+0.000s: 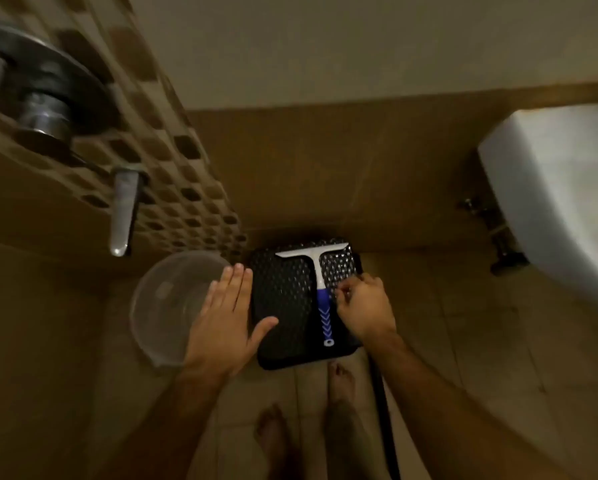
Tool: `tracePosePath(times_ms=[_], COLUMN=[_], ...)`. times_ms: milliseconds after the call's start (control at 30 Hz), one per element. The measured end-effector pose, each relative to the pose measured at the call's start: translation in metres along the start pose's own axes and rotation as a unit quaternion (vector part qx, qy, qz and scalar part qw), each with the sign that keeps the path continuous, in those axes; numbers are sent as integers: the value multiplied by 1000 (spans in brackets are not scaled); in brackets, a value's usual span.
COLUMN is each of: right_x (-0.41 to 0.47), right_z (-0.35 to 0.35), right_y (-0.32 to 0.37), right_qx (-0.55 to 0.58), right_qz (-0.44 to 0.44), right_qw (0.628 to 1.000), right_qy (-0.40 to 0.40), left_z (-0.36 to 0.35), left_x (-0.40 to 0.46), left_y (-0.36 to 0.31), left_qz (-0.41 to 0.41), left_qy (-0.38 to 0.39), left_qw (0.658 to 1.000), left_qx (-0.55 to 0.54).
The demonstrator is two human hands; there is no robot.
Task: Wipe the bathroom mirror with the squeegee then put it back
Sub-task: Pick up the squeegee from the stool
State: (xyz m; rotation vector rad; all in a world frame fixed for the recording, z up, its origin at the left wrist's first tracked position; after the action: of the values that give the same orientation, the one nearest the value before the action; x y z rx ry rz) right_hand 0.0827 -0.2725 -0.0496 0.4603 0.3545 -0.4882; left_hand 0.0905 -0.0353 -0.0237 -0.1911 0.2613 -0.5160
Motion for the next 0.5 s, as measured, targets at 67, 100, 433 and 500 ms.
tracePosePath(times_ms=[67, 100, 433, 500], right_x=[12, 16, 47, 51], right_z=[-24, -41, -140, -147], right_y=[-14, -21, -52, -54], right_qx=[25, 37, 160, 160], right_qz=[-35, -49, -168, -181], right_qw=[999, 997, 969, 967], right_qy=[21, 39, 88, 86], left_z=[-20, -32, -103, -109], left_x=[10, 14, 29, 29], left_y=[-4, -5, -7, -5], left_qz=[-10, -12, 7, 12], left_qy=[11, 16, 11, 13], left_qw=[1000, 1000, 1000, 999], left_qx=[9, 10, -27, -30])
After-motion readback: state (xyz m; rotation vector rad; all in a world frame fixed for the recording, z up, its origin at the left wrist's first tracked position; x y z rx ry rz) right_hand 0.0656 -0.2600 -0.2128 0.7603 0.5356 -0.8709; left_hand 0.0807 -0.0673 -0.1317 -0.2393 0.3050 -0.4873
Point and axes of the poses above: each hand's wrist, its own x-axis towards the middle knuckle, its own z-axis out of the back of the hand, y = z × x, the point moved 10 cm from there along x, towards the middle knuckle, and after that the axes turned 10 degrees about -z, right-handed, at the moved point
